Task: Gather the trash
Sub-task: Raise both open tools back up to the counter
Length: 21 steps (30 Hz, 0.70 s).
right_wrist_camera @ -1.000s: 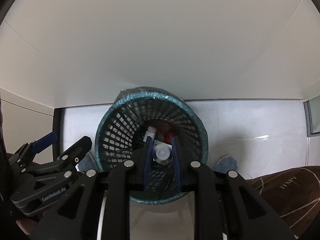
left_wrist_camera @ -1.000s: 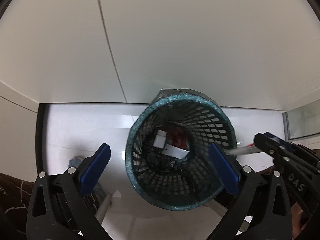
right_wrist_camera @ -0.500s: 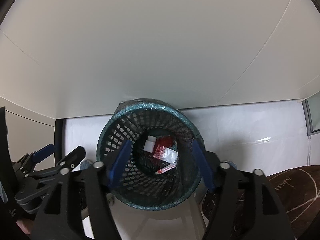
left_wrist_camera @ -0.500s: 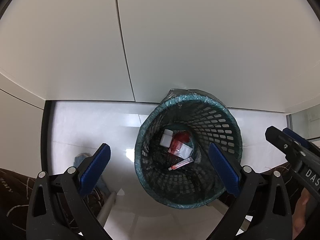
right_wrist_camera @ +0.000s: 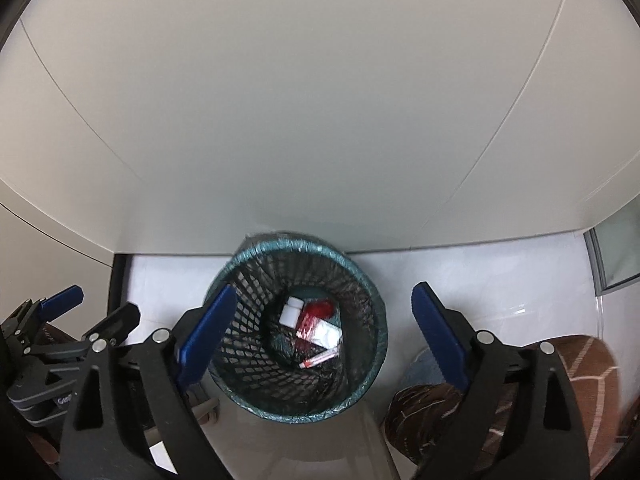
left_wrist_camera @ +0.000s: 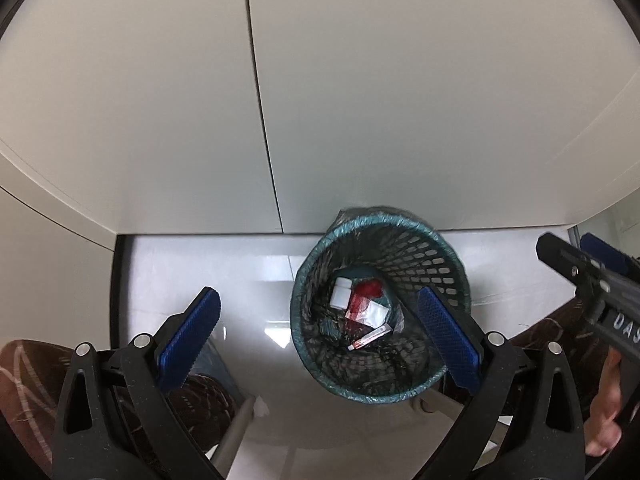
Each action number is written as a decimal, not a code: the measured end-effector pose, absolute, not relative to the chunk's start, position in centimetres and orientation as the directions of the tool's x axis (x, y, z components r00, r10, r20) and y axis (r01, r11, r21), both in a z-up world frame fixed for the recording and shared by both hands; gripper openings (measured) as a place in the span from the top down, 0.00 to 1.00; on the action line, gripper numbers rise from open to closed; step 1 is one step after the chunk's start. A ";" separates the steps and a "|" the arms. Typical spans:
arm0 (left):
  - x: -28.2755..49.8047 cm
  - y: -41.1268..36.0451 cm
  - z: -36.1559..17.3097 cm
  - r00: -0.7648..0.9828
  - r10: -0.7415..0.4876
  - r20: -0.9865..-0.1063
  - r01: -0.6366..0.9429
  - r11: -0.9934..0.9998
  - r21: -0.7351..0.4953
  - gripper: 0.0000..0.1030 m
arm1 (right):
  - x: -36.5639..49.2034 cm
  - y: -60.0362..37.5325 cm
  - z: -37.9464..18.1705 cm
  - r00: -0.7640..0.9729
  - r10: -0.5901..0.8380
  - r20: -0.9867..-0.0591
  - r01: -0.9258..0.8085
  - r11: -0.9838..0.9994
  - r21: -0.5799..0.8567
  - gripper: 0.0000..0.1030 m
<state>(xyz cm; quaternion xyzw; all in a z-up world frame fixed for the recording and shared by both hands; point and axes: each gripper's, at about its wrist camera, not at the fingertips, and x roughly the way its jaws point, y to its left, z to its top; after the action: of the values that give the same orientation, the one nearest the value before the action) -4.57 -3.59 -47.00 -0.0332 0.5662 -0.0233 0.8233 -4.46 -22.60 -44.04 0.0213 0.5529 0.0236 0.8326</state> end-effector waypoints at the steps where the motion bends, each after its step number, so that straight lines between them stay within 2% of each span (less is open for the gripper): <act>1: -4.8 -3.5 -46.3 0.365 -0.077 -0.928 0.002 0.997 -0.082 0.06 | -4.5 -22.7 -43.4 0.396 0.064 -0.916 -0.018 0.998 0.062 0.17; 10: -6.5 -2.7 -37.9 0.450 -0.075 -0.890 0.007 0.997 -0.080 0.06 | -5.7 -23.2 -35.9 0.491 0.082 -0.867 -0.056 0.997 0.062 0.17; 21: -8.3 -3.2 -26.7 0.555 -0.064 -0.829 0.028 0.998 -0.058 0.06 | -7.2 -23.4 -24.1 0.652 0.117 -0.749 -0.110 0.992 0.060 0.17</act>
<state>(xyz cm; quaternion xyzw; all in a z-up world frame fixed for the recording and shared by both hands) -8.32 -3.15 -26.71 -0.0193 0.4710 -0.0260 0.8816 -7.20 -23.45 -24.09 0.0044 0.4124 0.0624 0.9088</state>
